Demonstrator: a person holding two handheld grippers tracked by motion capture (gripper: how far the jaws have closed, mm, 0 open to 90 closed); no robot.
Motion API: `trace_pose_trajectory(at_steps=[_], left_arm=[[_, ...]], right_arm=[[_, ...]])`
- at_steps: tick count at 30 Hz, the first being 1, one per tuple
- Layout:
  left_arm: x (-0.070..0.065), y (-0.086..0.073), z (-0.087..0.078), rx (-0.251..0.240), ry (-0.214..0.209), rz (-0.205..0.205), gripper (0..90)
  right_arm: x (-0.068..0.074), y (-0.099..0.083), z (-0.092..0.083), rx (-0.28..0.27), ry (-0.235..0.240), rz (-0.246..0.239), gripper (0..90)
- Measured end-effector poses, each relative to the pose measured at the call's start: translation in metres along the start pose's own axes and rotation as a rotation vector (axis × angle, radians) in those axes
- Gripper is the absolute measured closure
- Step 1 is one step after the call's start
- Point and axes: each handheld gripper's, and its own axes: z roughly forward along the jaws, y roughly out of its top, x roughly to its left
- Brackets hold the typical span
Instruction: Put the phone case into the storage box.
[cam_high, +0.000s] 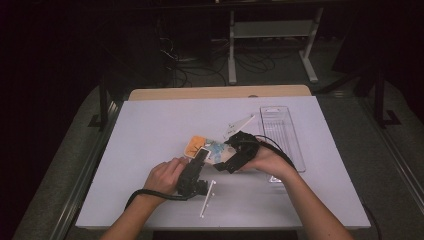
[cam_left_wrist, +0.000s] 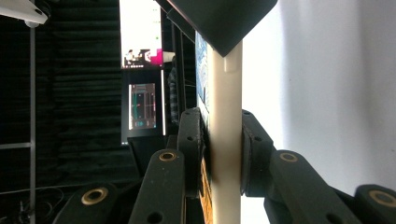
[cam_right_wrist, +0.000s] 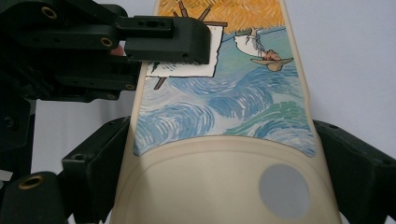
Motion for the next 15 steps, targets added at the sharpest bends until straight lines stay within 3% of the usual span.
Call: trace_pose_trajectory(at_steps=[10, 15], left_arm=[[-0.0002, -0.0001, -0.0009, 0.002, -0.001, 0.013, 78.7], [-0.0001, 0.0004, -0.0015, -0.003, -0.006, 0.015, 78.9]], right_arm=[[-0.0006, -0.0003, 0.0013, 0.008, -0.008, -0.014, 8.8], [0.0006, -0.0009, 0.0036, 0.016, -0.004, 0.007, 8.1]])
